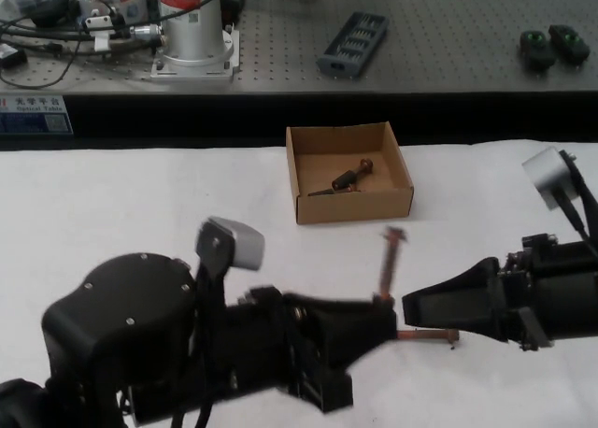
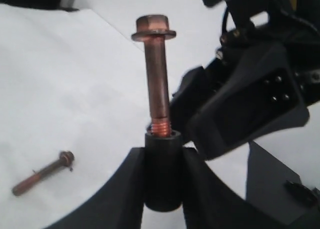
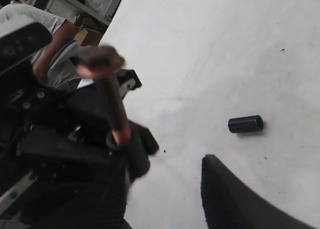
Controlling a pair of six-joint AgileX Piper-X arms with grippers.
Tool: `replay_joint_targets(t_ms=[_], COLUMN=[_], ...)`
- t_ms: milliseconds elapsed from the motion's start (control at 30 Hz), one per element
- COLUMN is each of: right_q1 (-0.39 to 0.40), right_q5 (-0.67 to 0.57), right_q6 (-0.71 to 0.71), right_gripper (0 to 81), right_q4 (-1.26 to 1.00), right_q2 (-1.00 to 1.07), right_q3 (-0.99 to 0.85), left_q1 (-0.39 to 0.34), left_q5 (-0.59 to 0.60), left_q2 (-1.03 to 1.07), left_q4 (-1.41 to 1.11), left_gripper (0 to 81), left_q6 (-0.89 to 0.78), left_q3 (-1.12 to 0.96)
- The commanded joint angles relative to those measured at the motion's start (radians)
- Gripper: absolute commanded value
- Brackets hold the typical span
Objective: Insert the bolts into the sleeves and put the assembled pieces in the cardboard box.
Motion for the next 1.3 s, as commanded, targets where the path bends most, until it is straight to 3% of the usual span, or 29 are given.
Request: replay_joint_targets(t_ms=[0, 233, 400, 633, 800, 1033, 1167, 1267], right_q1=[-0.011, -0.029, -0.029, -0.029, -0.029, -0.026, -0.026, -0.026], right_q5=[-0.037, 0.014, 0.096, 0.114, 0.186, 0.181, 0.158, 0.158], right_q6=[0.005, -0.041, -0.109, -0.228, -0.295, -0.316, -0.351, -0.372], right_gripper=[34.9, 34.9, 34.9, 34.9, 34.9, 34.8, 34.7, 29.4], right_q4=[0.0, 0.002, 0.098, 0.242, 0.309, 0.393, 0.442, 0.491], right_q2=[-0.009, -0.049, -0.05, -0.05, -0.05, -0.05, -0.058, -0.089], right_q3=[-0.018, -0.061, -0.061, -0.061, -0.061, -0.061, -0.061, -0.058], left_q1=[0.019, 0.019, 0.019, 0.025, 0.097, 0.218, 0.253, 0.264], left_q5=[-0.071, -0.064, -0.079, -0.134, -0.133, -0.088, -0.088, -0.074], left_q2=[-0.012, -0.012, -0.012, -0.012, -0.004, 0.096, 0.192, 0.269], left_q4=[0.005, 0.021, -0.055, -0.033, 0.155, 0.37, 0.468, 0.506], left_gripper=[12.5, 12.5, 12.5, 12.5, 12.5, 12.5, 12.5, 12.5], left_q6=[0.042, 0.09, 0.092, 0.112, 0.211, 0.361, 0.425, 0.454], left_q3=[-0.013, -0.013, -0.016, -0.044, -0.148, -0.349, -0.47, -0.567])
